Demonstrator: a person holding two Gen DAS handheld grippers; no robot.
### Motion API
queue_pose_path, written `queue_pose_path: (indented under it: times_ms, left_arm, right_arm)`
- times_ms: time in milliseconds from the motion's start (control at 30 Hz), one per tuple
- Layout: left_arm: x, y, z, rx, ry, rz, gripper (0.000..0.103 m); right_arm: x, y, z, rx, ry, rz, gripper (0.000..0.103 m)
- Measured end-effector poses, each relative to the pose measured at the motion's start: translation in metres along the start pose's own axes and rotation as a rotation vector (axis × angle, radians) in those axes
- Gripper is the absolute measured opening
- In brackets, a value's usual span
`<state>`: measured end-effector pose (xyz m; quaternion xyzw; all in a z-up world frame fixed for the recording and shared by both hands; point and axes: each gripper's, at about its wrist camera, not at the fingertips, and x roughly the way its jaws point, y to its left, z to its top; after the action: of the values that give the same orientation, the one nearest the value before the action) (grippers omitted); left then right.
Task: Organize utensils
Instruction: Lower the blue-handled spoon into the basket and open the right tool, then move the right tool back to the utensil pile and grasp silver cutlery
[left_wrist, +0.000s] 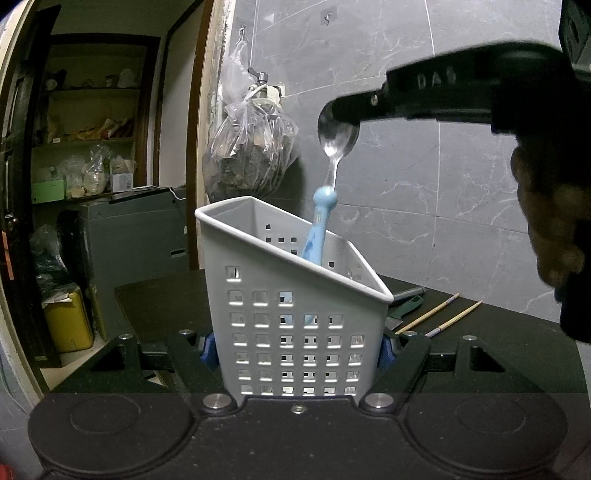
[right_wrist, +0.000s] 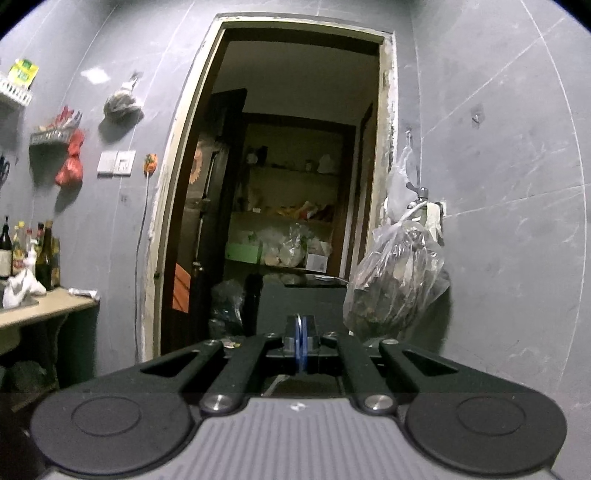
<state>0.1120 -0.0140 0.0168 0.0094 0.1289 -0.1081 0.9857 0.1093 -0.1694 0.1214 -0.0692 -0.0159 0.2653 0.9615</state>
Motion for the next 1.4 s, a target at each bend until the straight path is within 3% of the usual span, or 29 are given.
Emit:
queue_pose_path:
  times_ms: [867,1067,1133,1200,1333,1400]
  left_arm:
    - [0.0,0.0,-0.001,0.0,-0.001,0.0,0.076]
    - [-0.001,0.0,-0.001,0.0,-0.001,-0.002,0.076]
    - [-0.001,0.0,-0.001,0.003,-0.002,0.001,0.076]
    - [-0.001,-0.001,-0.002,0.002,-0.002,0.001,0.076]
    - [-0.001,0.0,-0.002,0.002,-0.002,0.003,0.076]
    - [-0.001,0.0,-0.001,-0.001,-0.003,0.009,0.076]
  right_arm:
    - [0.019,0.01,-0.055,-0.026,0.154,0.076,0.004]
    - [0.017,0.003,-0.057,-0.008,0.143,0.086,0.007]
    - [0.014,0.001,-0.056,-0.003,0.13,0.092,0.016]
    - [0.008,-0.004,-0.052,0.005,0.1,0.087,0.038]
    - [-0.001,-0.02,-0.045,0.025,0.056,0.032,0.051]
    - [-0.005,-0.031,-0.044,0.043,0.049,-0.009,0.065]
